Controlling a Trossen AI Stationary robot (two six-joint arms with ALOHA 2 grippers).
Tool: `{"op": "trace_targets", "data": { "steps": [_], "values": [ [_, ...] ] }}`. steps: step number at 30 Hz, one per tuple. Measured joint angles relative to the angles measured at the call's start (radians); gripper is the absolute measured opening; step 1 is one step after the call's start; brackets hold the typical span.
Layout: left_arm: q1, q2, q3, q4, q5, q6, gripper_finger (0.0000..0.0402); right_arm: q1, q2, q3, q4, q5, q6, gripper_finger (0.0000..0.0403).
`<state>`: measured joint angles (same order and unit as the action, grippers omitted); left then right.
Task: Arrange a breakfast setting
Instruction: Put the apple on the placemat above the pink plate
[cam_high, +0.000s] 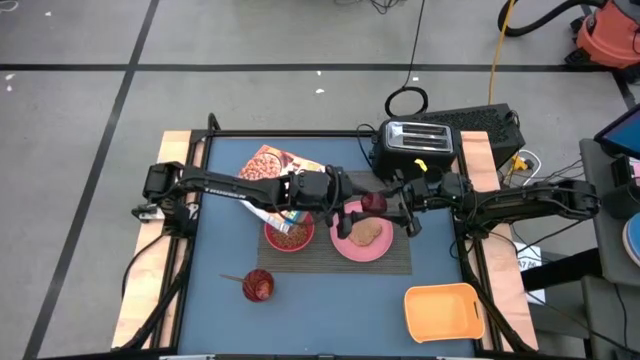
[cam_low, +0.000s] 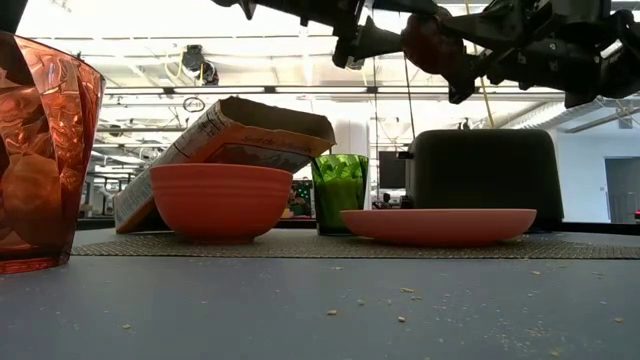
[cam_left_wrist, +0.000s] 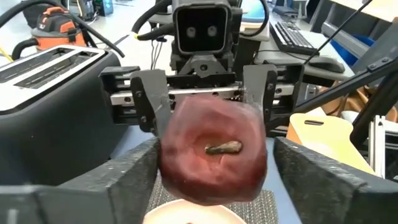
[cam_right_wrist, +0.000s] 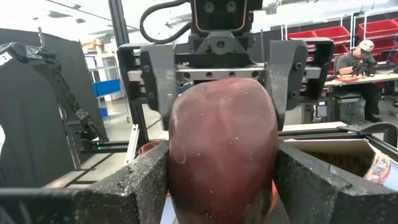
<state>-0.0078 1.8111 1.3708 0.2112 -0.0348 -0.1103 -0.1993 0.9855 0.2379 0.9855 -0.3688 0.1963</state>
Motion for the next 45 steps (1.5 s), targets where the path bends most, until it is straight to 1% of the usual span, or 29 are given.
{"op": "trace_targets", "data": {
  "steps": [4, 7, 11, 21, 24, 31, 34, 36, 38, 43, 45],
  "values": [
    [0.000, 0.000, 0.000, 0.001, 0.001, 0.000, 0.0262, 0.000, 0.000, 0.000, 0.002, -0.001, 0.000, 0.0244],
    [0.003, 0.000, 0.000, 0.001, 0.001, 0.001, 0.0238, 0.000, 0.000, 0.000, 0.002, 0.000, 0.000, 0.0244],
    [0.004, 0.000, 0.000, 0.002, 0.001, 0.001, 0.0229, 0.000, 0.000, 0.000, 0.002, -0.001, 0.000, 0.0245],
    [0.007, 0.000, -0.001, 0.013, 0.001, 0.001, 0.0225, 0.000, -0.001, 0.000, 0.003, -0.001, 0.001, 0.0250],
    [0.009, 0.000, -0.001, 0.015, 0.001, 0.000, 0.0224, 0.000, -0.001, 0.000, 0.003, 0.000, 0.001, 0.0272],
    [0.010, 0.000, -0.001, 0.022, -0.001, -0.001, 0.0224, 0.000, -0.009, 0.000, -0.003, 0.001, 0.001, 0.0349],
    [0.011, -0.001, -0.001, 0.020, 0.000, -0.002, 0.0224, 0.000, -0.040, 0.000, -0.002, 0.000, 0.001, 0.0367],
    [0.015, -0.007, 0.006, -0.019, 0.003, -0.004, 0.0224, 0.000, -0.066, 0.000, -0.006, 0.000, 0.000, 0.0372],
    [0.022, -0.007, 0.043, -0.077, 0.011, -0.008, 0.0224, 0.000, -0.102, 0.000, -0.040, 0.001, -0.013, 0.0372],
    [0.038, -0.008, 0.202, -0.339, 0.011, 0.012, 0.0224, -0.011, -0.212, 0.000, -0.226, 0.000, -0.103, 0.0369],
    [0.049, -0.009, 0.254, -0.407, 0.011, 0.024, 0.0224, -0.016, -0.259, 0.000, -0.297, 0.000, -0.142, 0.0369]
  ]
}}
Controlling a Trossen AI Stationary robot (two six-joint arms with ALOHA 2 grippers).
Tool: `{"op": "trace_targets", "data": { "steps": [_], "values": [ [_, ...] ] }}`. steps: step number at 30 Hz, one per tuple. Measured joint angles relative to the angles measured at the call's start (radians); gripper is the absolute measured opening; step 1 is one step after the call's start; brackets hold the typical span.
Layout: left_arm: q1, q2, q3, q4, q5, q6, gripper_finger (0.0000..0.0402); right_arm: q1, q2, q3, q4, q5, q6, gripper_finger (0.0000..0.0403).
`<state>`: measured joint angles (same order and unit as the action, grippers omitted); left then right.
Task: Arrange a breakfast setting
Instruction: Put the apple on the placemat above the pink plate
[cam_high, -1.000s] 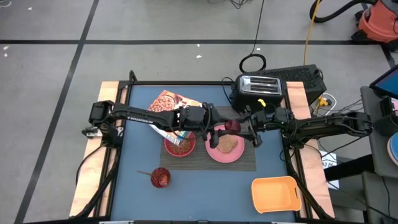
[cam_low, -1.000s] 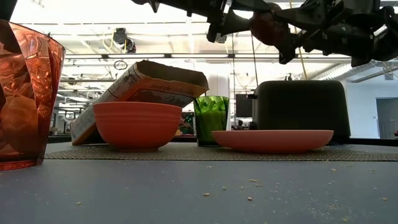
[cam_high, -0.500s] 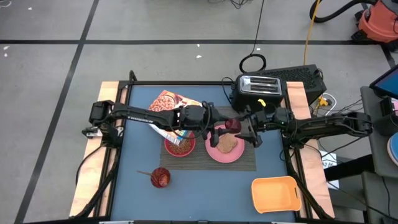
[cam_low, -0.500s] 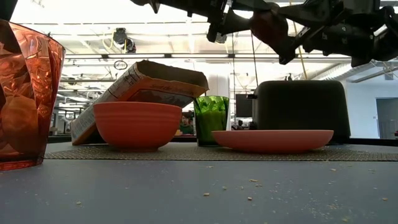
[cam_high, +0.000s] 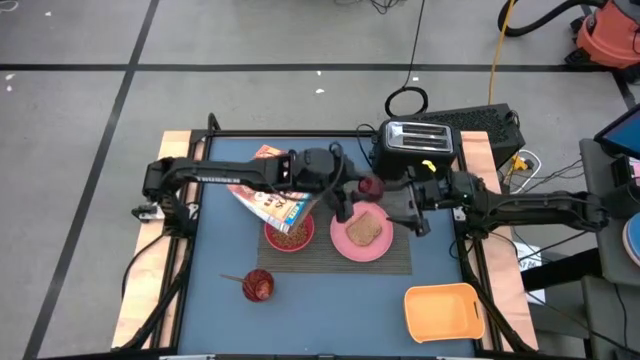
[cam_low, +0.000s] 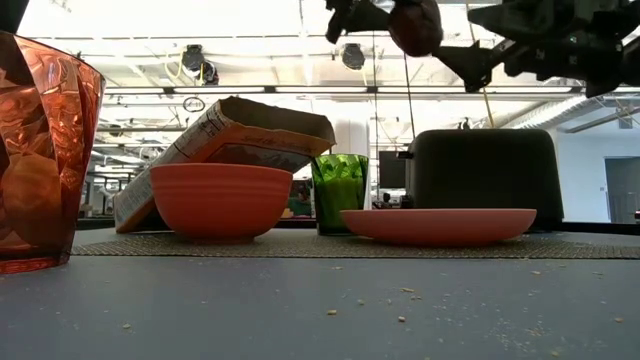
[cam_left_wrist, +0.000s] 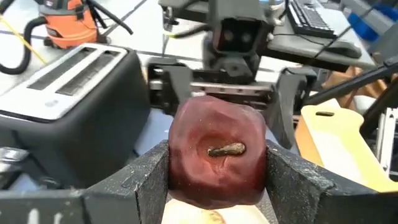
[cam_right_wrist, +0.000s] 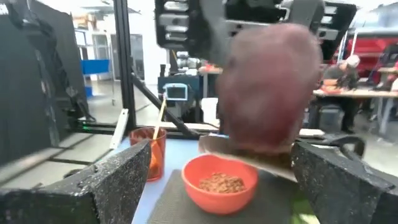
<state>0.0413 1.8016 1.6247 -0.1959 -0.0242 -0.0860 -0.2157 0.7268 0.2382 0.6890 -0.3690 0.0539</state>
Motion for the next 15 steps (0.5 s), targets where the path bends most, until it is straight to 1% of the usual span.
{"op": "trace_targets", "data": {
  "steps": [2, 5, 11, 15],
  "values": [
    [0.016, 0.000, 0.037, -0.036, -0.001, 0.006, 0.0224, -0.004, -0.044, 0.000, -0.035, 0.000, -0.036, 0.0370],
    [0.047, 0.000, 0.076, -0.055, -0.001, 0.006, 0.0224, -0.007, -0.099, 0.000, -0.027, 0.000, -0.063, 0.0370],
    [0.113, 0.015, 0.082, -0.035, -0.001, -0.009, 0.0223, -0.007, -0.181, 0.000, 0.034, 0.000, -0.070, 0.0370],
    [0.137, 0.052, 0.082, -0.014, 0.000, -0.022, 0.0223, -0.007, -0.196, 0.000, 0.043, 0.000, -0.070, 0.0370]
  ]
}}
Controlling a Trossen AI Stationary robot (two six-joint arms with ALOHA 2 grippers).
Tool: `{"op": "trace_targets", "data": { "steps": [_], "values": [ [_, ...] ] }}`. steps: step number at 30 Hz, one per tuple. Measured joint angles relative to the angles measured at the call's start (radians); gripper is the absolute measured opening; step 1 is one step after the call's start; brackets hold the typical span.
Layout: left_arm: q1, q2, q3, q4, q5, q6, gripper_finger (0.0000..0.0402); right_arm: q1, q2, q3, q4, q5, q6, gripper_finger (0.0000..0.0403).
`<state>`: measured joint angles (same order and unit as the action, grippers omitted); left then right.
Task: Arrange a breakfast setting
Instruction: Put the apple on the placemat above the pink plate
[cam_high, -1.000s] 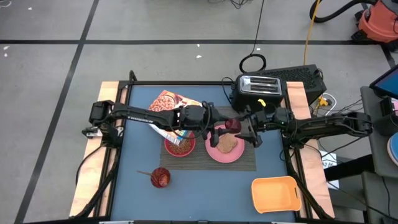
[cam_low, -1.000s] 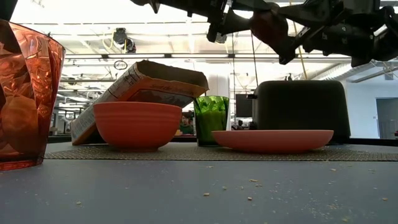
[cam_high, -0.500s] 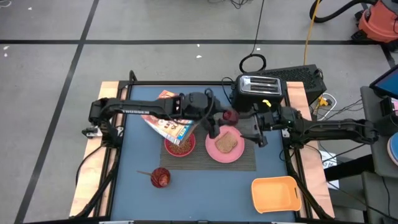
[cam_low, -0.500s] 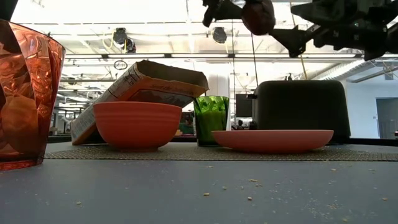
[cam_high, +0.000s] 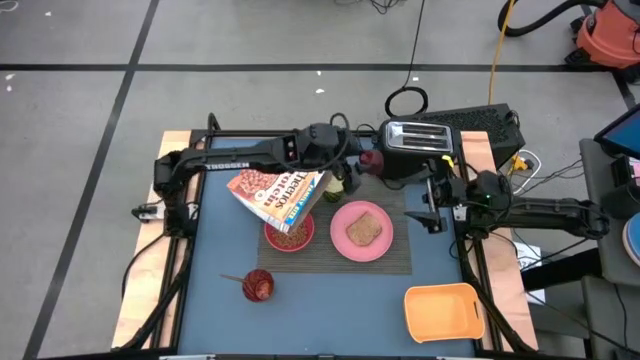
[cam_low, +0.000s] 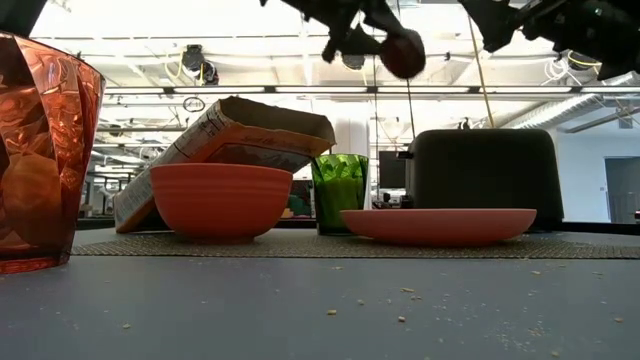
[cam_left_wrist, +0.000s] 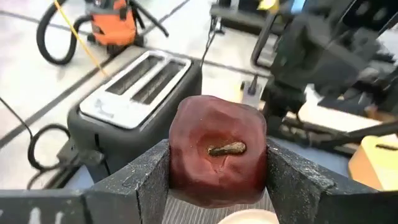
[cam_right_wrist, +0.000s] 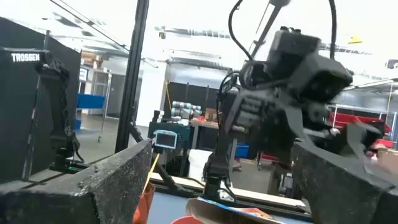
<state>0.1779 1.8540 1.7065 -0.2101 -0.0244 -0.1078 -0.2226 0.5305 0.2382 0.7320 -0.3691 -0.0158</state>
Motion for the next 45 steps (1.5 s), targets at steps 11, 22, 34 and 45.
{"op": "trace_targets", "data": {
  "steps": [11, 22, 34, 45],
  "values": [
    [0.005, 0.159, -0.001, 0.042, 0.061, -0.018, 0.0223, 0.000, 0.000, 0.000, 0.000, -0.001, 0.000, 0.0370],
    [0.007, 0.319, 0.135, 0.017, 0.113, -0.032, 0.0223, 0.001, 0.000, 0.000, 0.004, -0.002, 0.000, 0.0370],
    [0.007, 0.404, 0.197, -0.056, 0.095, -0.025, 0.0223, 0.002, 0.000, 0.000, 0.000, -0.003, 0.007, 0.0370],
    [0.012, 0.442, 0.196, -0.058, 0.063, 0.001, 0.0223, 0.002, 0.000, 0.000, -0.003, -0.003, 0.011, 0.0370]
  ]
}}
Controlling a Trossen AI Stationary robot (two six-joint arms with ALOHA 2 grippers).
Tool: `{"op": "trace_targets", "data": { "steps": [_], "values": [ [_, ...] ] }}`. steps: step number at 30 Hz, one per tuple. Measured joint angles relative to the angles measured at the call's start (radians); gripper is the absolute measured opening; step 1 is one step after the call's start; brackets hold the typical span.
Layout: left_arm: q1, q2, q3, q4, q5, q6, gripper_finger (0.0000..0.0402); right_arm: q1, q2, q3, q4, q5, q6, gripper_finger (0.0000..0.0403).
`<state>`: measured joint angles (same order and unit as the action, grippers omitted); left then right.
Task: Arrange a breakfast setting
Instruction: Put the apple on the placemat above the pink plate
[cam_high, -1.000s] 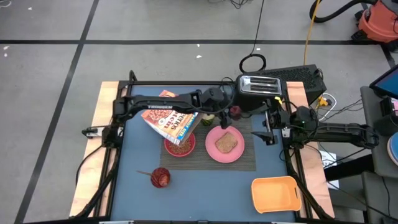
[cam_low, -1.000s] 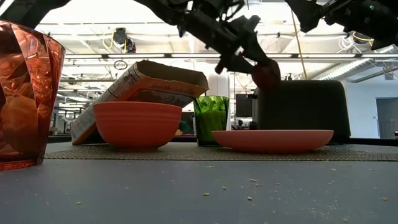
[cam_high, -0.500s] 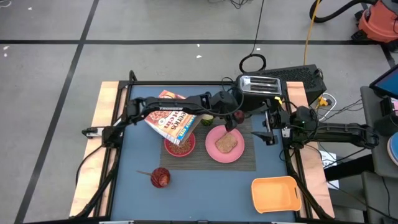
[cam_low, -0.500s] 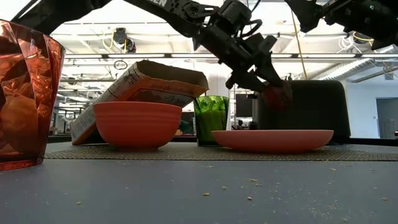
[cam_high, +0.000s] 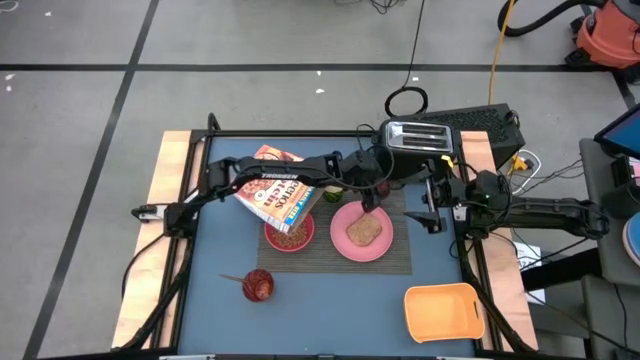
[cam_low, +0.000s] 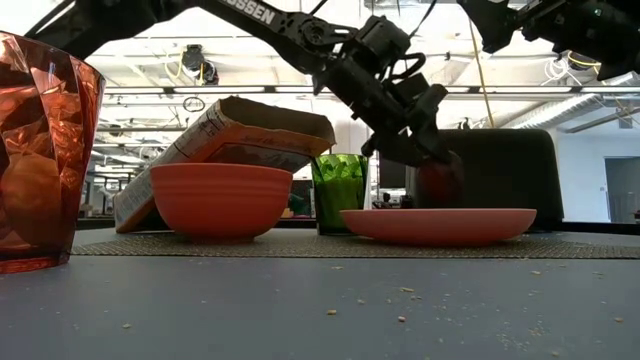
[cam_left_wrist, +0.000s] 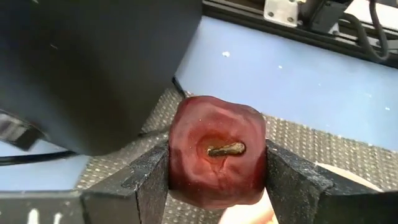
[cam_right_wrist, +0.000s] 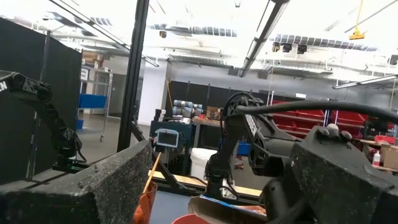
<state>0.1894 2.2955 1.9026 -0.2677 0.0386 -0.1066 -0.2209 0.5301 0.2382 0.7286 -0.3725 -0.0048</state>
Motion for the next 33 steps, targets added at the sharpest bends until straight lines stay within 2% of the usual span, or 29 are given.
{"op": "trace_targets", "data": {
  "steps": [5, 19, 27, 33],
  "values": [
    [0.001, -0.001, 0.000, 0.002, -0.039, 0.017, 0.0223, 0.000, 0.000, 0.000, 0.000, 0.000, 0.000, 0.0370],
    [0.006, 0.074, -0.001, 0.011, -0.041, 0.005, 0.0223, 0.000, 0.000, 0.000, -0.003, 0.000, 0.001, 0.0370],
    [0.006, 0.074, -0.001, 0.020, -0.042, 0.023, 0.0224, 0.000, 0.001, 0.000, -0.005, 0.000, 0.001, 0.0370],
    [0.006, 0.074, -0.001, 0.034, -0.041, 0.024, 0.0247, 0.000, 0.001, 0.000, -0.007, 0.000, 0.001, 0.0370]
  ]
}}
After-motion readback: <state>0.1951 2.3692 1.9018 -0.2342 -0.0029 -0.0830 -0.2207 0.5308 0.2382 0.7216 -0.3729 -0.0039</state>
